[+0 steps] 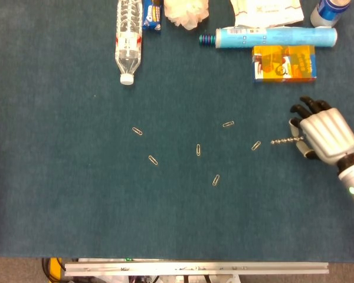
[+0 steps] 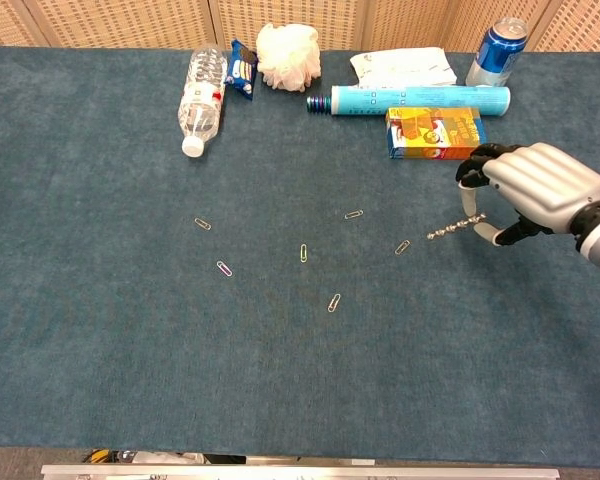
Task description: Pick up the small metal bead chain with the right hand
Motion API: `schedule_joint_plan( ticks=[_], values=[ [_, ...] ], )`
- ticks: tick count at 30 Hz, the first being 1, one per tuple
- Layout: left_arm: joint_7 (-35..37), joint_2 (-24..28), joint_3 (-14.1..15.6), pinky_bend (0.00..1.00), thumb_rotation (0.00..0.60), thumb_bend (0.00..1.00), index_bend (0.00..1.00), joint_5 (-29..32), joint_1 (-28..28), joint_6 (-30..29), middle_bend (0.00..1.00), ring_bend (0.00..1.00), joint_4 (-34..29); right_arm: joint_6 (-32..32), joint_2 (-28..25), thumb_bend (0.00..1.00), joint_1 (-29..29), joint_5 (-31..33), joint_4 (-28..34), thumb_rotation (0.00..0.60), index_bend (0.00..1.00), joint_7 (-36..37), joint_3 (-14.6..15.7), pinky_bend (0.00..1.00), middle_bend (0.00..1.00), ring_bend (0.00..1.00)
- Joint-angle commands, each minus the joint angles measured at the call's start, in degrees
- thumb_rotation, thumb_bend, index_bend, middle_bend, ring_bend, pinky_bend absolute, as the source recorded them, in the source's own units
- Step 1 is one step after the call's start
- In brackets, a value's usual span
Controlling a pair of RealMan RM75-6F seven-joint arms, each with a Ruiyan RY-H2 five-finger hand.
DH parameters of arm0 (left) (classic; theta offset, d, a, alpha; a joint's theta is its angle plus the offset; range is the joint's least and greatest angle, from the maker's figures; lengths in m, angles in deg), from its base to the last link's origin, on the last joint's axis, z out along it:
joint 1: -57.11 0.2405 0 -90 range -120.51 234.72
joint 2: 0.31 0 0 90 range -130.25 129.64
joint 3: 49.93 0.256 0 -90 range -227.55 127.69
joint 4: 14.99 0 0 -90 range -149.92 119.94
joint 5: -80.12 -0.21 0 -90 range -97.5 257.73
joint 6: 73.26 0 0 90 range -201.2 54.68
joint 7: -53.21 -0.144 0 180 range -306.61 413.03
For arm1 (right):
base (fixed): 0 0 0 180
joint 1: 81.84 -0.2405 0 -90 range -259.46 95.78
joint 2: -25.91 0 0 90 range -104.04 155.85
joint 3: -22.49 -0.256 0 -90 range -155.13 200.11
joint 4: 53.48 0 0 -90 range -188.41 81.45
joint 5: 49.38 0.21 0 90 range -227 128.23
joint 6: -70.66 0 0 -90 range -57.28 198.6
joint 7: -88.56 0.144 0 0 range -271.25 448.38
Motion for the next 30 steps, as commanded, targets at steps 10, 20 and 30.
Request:
schedule_joint_plan(
  ticks=[10,20,30],
  values=[
    [1.1,0.9,-0.3,0.29,0.6,0.0,0.23,0.2,0.7,-1.0,0.16,0.22,-0.6,2.4,3.4,0.32,-3.0,3.7,-1.4,0.6,0.58,-4.0,-0.4,0.25,0.29,0.13],
    [2.1,1.4,-0.4,0.29,0.6,0.0,0.24,0.2,1.2,-1.5,0.16,0.22,-0.6,1.8,3.6,0.32,-4.7,4.7,-0.4,0.6,0.58,-5.0,-1.2,0.25,0.29,0.13],
    [2.2,1.6,-0.6,0.29,0.6,0.0,0.24,0.4,1.3,-1.4,0.16,0.22,-0.8,2.0,3.7,0.32,-7.6,7.4,0.4,0.6,0.58,-7.7,-3.3,0.25,0.29,0.13]
  ],
)
